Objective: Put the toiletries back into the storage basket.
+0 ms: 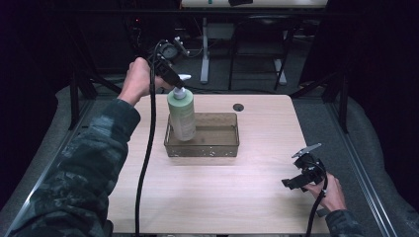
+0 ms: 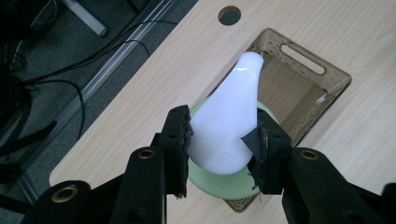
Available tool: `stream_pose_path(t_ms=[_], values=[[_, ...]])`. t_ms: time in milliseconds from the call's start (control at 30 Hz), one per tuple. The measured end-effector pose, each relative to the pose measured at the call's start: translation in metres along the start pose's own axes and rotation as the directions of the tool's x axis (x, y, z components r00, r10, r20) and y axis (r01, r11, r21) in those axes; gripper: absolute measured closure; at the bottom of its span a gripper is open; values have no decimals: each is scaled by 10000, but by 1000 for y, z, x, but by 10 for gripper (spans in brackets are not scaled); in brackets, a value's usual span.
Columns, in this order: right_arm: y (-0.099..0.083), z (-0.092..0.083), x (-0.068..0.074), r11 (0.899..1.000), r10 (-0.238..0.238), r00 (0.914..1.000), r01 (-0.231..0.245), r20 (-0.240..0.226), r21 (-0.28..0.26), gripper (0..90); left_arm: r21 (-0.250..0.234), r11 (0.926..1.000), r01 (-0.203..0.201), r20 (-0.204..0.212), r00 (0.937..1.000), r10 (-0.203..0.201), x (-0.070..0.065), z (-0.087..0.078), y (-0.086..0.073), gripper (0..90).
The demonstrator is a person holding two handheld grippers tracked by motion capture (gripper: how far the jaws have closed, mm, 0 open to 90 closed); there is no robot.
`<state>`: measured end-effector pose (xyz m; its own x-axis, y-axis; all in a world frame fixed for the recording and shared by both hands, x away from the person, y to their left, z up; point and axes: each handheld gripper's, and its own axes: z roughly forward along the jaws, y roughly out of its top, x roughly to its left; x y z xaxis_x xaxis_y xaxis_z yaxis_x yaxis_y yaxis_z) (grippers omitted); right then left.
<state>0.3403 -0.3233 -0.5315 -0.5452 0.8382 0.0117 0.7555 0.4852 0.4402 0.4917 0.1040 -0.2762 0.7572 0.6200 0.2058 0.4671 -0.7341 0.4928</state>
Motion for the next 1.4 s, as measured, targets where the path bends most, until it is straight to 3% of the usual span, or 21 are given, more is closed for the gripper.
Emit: stream_pose_path(t_ms=[833,1400], values=[[0,-1,0,9999,-147,9999,147,71,3,0,-25,9997,247,351,9991,-246,-1,19,-20,624],[0,-1,2,10000,-20,10000,20,-24,9,0,264,9996,54,483,9988,-67,-6,27,-29,624]])
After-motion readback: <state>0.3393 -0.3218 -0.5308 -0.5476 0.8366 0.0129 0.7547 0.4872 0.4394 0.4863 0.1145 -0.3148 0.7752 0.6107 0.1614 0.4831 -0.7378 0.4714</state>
